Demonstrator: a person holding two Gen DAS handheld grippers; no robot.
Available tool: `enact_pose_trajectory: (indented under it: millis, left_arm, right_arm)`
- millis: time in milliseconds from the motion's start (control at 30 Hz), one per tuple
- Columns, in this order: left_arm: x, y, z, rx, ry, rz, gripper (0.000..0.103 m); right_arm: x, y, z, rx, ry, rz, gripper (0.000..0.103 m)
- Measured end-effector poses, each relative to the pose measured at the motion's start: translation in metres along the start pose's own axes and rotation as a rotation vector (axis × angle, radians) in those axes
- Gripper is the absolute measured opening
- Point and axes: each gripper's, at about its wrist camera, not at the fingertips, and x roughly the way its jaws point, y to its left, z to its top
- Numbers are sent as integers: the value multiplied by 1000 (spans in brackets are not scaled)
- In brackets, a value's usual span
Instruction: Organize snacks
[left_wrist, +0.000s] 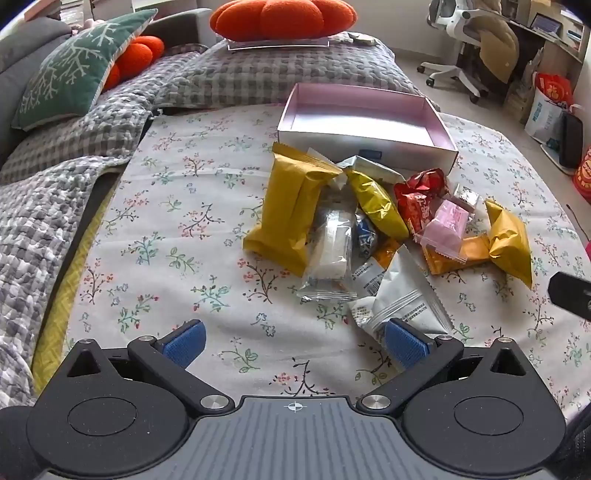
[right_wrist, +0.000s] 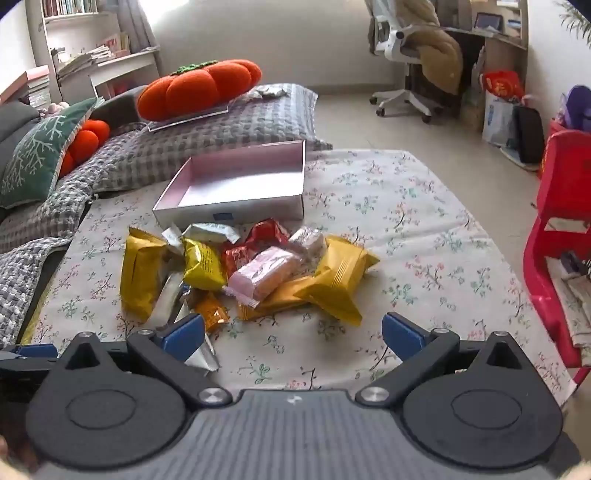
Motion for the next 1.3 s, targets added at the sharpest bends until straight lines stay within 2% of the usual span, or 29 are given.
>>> enact_pose_trajectory:
  millis: [333, 533, 633, 700, 800, 933, 1000, 1100, 1300]
  left_arm:
    - [-2, -3, -3, -1, 12, 2, 103]
    - [-1, -3, -2, -7, 20, 4, 103]
    - [0, -2, -1, -10, 18, 3, 103]
    - [2, -2, -2, -9, 16, 8, 103]
    - [2, -1, -4, -9, 23, 15, 103]
    - [4, -1, -4, -5, 26, 21, 103]
    - [6, -1, -5, -6, 32, 7, 103]
    - [8, -1, -9, -15, 43, -24, 103]
    - [15, -11, -17, 7, 53, -112, 103]
  right_arm:
    - [7, 4, -5, -14, 60, 76, 102]
    - [12, 4, -7, -6, 87, 48, 102]
    - [12, 9, -6, -51, 70, 10, 102]
    - [13, 10, -6, -55, 39, 19, 103]
    - [17, 6, -6, -16, 53, 16, 103]
    - [14, 5, -4, -43, 48, -14, 103]
    - [12, 4, -3, -54, 36, -35, 103]
    - [14, -6, -2, -5, 40, -5, 103]
    - [22, -21, -2, 52, 115, -14, 103]
